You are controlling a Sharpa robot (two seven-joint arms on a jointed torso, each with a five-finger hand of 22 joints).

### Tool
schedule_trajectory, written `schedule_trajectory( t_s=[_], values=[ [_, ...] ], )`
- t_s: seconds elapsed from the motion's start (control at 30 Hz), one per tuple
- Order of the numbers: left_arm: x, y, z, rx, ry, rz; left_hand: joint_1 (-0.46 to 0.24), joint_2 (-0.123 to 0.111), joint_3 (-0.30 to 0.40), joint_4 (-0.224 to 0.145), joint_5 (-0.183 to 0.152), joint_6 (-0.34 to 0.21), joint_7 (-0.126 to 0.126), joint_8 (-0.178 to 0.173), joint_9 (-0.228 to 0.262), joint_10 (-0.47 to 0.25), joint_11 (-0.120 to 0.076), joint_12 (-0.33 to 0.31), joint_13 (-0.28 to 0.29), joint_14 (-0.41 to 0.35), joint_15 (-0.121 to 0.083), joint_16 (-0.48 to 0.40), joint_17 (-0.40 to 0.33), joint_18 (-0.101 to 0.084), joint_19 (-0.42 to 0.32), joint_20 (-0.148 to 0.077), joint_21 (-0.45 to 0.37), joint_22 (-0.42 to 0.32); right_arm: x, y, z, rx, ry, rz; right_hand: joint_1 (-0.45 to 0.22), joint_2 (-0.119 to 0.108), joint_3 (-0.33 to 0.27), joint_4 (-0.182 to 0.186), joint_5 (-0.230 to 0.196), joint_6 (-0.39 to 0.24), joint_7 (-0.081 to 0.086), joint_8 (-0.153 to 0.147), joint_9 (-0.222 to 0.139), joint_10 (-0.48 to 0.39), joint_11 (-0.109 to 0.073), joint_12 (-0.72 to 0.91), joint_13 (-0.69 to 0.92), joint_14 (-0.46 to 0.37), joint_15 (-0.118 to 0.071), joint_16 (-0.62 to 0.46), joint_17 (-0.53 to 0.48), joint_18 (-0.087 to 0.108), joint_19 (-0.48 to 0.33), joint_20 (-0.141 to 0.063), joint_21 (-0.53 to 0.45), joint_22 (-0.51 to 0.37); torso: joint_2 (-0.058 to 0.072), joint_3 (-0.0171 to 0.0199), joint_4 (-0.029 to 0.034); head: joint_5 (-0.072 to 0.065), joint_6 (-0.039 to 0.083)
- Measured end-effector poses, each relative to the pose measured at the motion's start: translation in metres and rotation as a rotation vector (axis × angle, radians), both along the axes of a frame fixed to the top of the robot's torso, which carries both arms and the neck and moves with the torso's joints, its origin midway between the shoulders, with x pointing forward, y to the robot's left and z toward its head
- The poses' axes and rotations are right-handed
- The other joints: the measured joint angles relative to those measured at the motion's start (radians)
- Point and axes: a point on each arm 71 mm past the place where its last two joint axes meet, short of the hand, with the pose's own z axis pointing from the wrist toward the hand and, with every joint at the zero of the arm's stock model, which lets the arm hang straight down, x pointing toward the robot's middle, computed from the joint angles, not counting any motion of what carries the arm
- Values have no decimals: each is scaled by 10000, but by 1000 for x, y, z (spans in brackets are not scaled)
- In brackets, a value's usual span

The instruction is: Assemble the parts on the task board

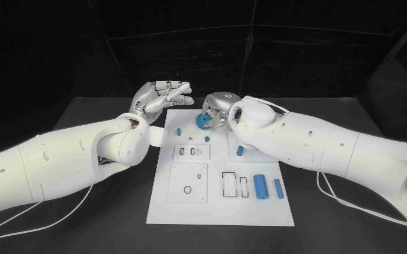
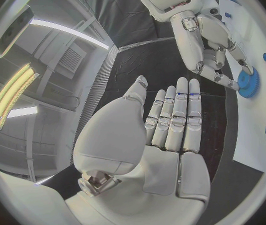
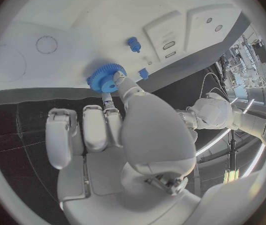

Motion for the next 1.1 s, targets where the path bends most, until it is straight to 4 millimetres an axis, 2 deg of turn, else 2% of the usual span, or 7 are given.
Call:
schedule_trajectory(
  t_s=[0.33,0.53,0.63,0.7,0.83,0.9,1.1],
  values=[
    [0,0,0,4,9,0,-39,39,29,-29,0,0,0,-68,0,0,0,-51,0,0,0,0,13,0,0,0,0,-10,1,3,-1,-205,39,34,-379,-240,-48,72,-137,267,-8,-391,-60,-184,185,-188,0,-2,77,0,-76,1,17,18,0,0,-5,4,-12,12,-10],
    [0,0,0,9,23,2,-39,39,29,-29,0,0,0,-68,0,0,0,-51,0,0,0,0,12,0,0,0,0,-10,1,4,-3,-347,74,32,-713,-318,-263,304,-555,-645,197,-901,-40,-396,396,-390,0,1,253,0,-145,2,19,175,0,0,-6,4,-12,9,-21],
    [0,0,0,11,29,2,-39,39,29,-29,0,0,0,-68,0,0,0,-51,0,0,0,0,12,0,0,0,0,-9,1,4,-3,-400,93,38,-870,-474,-477,519,-576,-856,271,-954,-52,-428,427,-448,0,0,325,0,-167,2,25,241,0,0,-6,4,-12,8,-27],
    [0,0,0,13,34,3,-39,39,29,-29,0,0,0,-68,0,0,0,-51,0,0,0,0,11,0,0,0,0,-9,1,5,-4,-435,111,41,-1102,-454,-695,738,-574,-903,318,-954,-52,-428,428,-451,0,0,325,0,-167,0,-11,278,0,0,-6,4,-12,8,-27],
    [0,0,0,15,41,2,-39,39,29,-29,0,0,0,-68,0,0,0,-50,0,0,0,0,11,0,0,0,0,-8,2,4,-4,-518,185,30,-1695,-336,-1188,1432,-93,-904,319,-954,-35,-464,463,-456,0,0,396,0,-172,2,22,311,0,0,-6,4,-12,8,-28],
    [0,0,0,17,45,2,-39,39,29,-29,0,0,0,-68,0,0,0,-50,-5,0,0,0,11,1,0,0,0,-16,2,4,-5,-581,256,22,-1938,-249,-1475,1719,331,-904,319,-954,-16,-464,463,-456,0,0,396,0,-178,1,23,311,0,0,-5,5,-11,8,-28],
    [0,1,0,24,59,9,-39,39,29,-29,0,0,0,-68,0,0,0,-50,-9,0,0,0,10,0,0,0,0,-18,2,0,-7,-731,443,-51,-2004,-187,-1719,1962,560,-820,256,-918,-4,-462,465,-406,0,0,396,0,-178,2,23,311,0,0,-5,6,-8,8,-28]
  ],
)
